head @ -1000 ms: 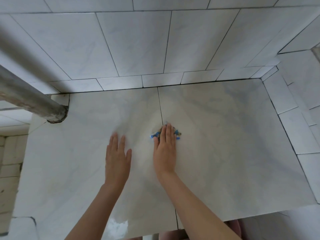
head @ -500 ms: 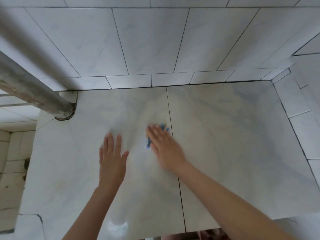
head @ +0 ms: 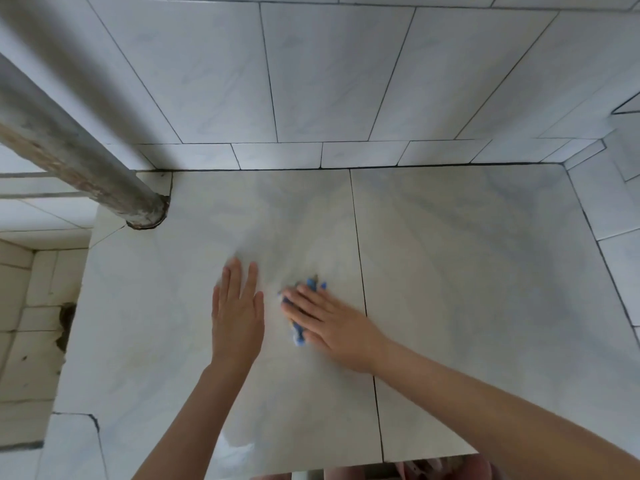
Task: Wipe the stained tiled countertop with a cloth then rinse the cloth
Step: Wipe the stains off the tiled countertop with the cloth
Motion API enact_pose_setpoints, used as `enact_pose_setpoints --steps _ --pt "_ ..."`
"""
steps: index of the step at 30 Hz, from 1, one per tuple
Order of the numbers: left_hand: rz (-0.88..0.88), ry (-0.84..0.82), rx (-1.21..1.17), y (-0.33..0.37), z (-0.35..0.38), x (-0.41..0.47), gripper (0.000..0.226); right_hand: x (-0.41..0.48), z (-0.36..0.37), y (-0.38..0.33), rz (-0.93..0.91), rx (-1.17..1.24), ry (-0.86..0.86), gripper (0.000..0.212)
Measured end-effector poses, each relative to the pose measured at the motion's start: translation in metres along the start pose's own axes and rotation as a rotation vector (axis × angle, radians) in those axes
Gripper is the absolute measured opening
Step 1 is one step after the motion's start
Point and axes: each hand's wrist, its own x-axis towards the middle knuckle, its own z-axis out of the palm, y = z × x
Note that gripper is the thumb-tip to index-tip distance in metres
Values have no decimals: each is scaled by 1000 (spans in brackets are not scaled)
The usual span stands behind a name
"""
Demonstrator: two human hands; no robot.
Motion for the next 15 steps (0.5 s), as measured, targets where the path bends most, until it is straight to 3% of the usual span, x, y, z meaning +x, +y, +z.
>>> enact_pose_setpoints --steps 2,4,8,11,15 --pt "-14 -6 -16 2 1 1 50 -17 -1 8 -79 -17 -16 48" --pt "-19 0 -29 5 -1 1 53 -16 -9 40 -36 -49 -47 49" --pt "1 -26 -28 5 -3 -2 59 -4 -45 118 501 154 87 53" --pt "14 -67 -6 1 -4 -3 69 10 -55 115 712 298 208 47" --pt "34 -125 24 -3 -5 -1 79 20 -21 36 516 144 177 50"
